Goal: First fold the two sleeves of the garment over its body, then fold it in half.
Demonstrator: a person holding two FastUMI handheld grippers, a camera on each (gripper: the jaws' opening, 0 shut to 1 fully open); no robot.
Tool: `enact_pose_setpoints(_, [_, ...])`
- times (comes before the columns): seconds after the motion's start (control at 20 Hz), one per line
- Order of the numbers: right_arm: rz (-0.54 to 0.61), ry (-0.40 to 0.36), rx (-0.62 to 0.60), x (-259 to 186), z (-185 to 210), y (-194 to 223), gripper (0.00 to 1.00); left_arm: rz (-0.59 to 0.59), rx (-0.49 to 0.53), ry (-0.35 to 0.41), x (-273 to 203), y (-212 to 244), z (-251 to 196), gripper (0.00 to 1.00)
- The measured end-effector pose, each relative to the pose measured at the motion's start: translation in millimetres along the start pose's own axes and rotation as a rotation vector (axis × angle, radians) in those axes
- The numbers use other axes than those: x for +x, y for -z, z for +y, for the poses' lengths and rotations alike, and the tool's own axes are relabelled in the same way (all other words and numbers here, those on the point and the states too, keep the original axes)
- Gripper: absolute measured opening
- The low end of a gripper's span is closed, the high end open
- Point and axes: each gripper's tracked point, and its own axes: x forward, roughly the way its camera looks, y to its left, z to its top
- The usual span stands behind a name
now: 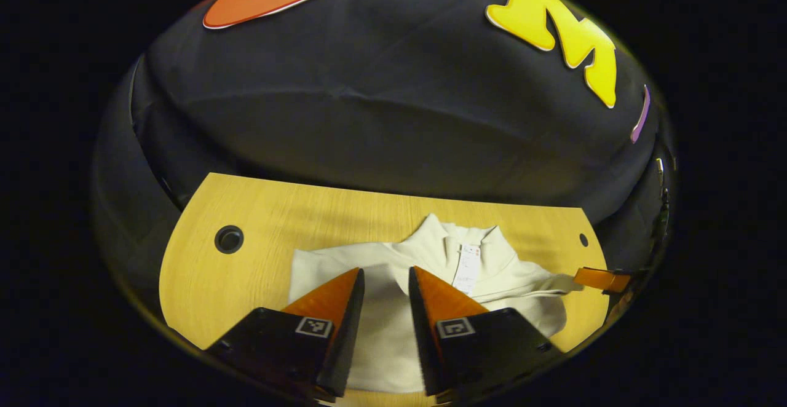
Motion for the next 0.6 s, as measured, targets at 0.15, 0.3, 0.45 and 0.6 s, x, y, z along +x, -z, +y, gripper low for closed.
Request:
enact_pose_setpoints(0.15, [-0.018, -0.018, -0.038, -6, 7, -3, 0.7, -0.008, -0.001, -0.052, 1, 5, 12, 1.0])
enact_pose_setpoints(0.3, [-0.03, -0.041, -0.074, -13, 11, -1, 0.87, -0.043, 0.004, -0.054, -6, 3, 10, 1.0])
enact_pose_setpoints(0.45, [-0.063, -0.045, -0.098, -27, 10, -4, 0.97, -0.092, 0.026, -0.072, -19, -4, 9, 1.0])
enact_pose_setpoints(0.6, [-0.092, -0.061, -0.098, -48, 10, -10, 0.97, -0.137, 0.027, -0.062, -43, -11, 6, 1.0])
